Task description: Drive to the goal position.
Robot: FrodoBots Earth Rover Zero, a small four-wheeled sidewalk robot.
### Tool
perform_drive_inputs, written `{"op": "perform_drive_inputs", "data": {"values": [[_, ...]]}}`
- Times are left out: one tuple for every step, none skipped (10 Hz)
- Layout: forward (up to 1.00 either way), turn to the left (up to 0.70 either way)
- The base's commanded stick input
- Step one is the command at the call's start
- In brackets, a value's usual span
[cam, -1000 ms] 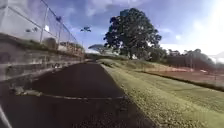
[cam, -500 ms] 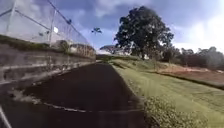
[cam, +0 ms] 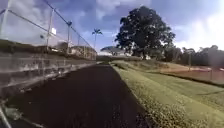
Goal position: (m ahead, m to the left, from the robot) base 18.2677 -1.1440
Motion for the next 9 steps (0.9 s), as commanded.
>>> {"op": "perform_drive_inputs", "data": {"values": [[0.7, 0.0], [0.7, 0.0], [0.7, 0.0], [0.7, 0.0], [0.7, 0.0], [0.7, 0.0], [0.7, 0.35], [0.7, 0.35], [0.7, 0.35]]}}
